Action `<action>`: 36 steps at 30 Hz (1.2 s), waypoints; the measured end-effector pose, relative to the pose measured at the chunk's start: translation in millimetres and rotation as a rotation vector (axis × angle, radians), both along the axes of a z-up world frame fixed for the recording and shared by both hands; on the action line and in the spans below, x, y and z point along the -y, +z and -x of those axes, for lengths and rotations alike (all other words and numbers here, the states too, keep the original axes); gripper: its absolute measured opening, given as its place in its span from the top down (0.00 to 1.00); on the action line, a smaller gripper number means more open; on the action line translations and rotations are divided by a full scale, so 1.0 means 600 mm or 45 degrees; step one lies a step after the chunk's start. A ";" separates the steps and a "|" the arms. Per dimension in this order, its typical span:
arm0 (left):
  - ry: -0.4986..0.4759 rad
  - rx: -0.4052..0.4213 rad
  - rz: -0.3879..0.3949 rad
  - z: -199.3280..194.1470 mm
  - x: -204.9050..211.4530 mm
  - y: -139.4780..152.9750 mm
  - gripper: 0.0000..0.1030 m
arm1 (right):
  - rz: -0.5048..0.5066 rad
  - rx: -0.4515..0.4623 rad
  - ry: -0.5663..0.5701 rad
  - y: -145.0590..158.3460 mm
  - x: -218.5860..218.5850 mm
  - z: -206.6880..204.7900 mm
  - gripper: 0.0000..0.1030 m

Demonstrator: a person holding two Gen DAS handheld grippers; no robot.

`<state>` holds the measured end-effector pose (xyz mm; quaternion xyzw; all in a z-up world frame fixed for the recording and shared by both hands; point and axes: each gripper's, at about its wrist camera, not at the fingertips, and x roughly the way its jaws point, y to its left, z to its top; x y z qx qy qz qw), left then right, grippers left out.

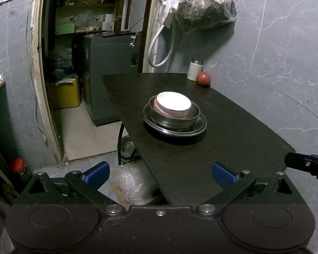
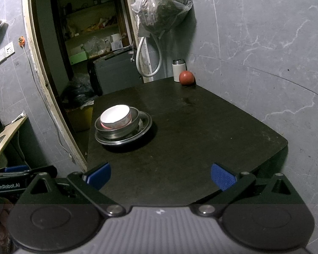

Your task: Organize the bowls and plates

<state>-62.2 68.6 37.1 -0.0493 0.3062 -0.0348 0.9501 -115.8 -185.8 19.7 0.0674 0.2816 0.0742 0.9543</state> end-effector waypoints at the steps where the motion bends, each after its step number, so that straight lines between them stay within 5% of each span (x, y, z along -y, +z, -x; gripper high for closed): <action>1: 0.000 0.000 -0.001 0.000 0.000 0.000 0.01 | 0.000 0.000 0.000 0.000 0.000 0.000 0.00; 36: 0.002 0.001 -0.004 0.002 -0.005 -0.001 0.01 | -0.009 -0.002 0.000 -0.003 0.006 -0.001 0.00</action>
